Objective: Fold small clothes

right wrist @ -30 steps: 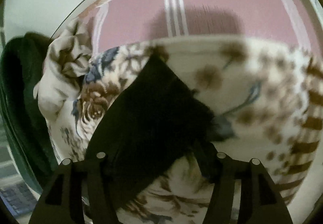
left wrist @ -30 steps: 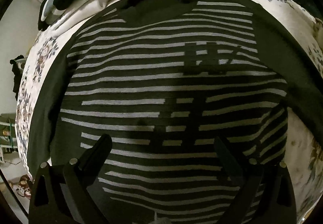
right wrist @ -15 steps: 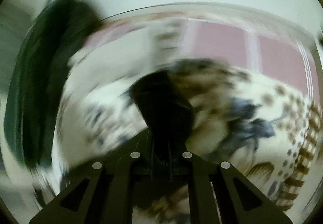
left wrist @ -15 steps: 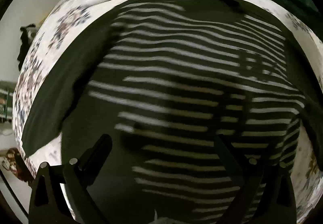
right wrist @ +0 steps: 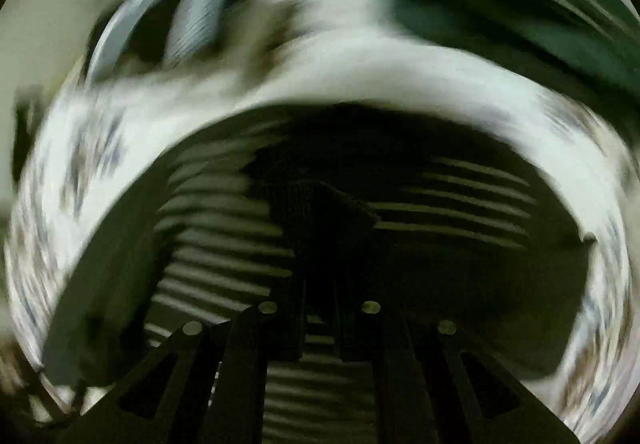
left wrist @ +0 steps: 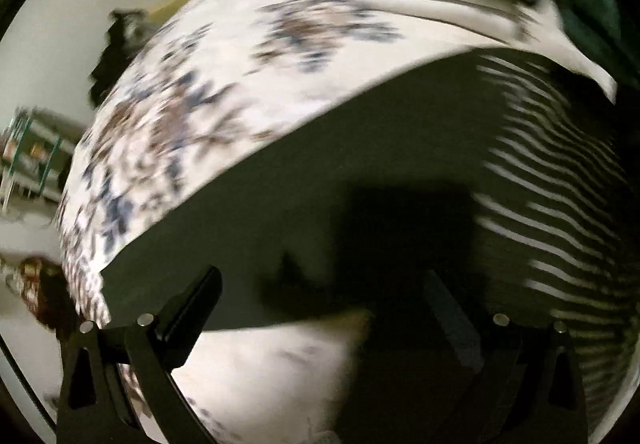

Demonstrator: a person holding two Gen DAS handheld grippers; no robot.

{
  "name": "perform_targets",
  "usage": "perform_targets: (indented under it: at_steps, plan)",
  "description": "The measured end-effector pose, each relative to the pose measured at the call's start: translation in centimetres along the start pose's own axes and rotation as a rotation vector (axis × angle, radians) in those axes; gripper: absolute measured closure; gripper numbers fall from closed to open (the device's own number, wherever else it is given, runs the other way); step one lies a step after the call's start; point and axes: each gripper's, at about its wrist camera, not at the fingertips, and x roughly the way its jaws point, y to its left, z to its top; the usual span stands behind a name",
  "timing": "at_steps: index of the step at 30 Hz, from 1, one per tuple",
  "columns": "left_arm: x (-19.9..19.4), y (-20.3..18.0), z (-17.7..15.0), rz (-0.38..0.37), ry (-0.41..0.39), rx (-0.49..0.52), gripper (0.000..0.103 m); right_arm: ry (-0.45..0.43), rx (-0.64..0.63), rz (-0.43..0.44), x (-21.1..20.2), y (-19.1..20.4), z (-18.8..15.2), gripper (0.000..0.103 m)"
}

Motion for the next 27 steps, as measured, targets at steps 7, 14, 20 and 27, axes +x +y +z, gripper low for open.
perform_targets:
  at_steps: [7,14,20,27]
  plan:
    - [2.5,9.5,-0.4,0.042,0.01,-0.16,0.0,0.031,-0.342,-0.061,4.1,17.7,-0.4,0.093]
    - [3.9,15.5,-2.8,0.009,0.075,-0.27,0.0,0.166,-0.171,0.104,3.6,15.9,-1.9,0.045]
    - [5.3,21.4,-7.3,-0.126,0.209,-0.465,0.0,0.195,0.24,0.251,-0.8,6.3,-5.6,0.03]
    - [9.5,28.5,-13.0,-0.482,0.214,-0.954,0.005,0.256,0.42,0.129,0.8,-1.8,-10.5,0.03]
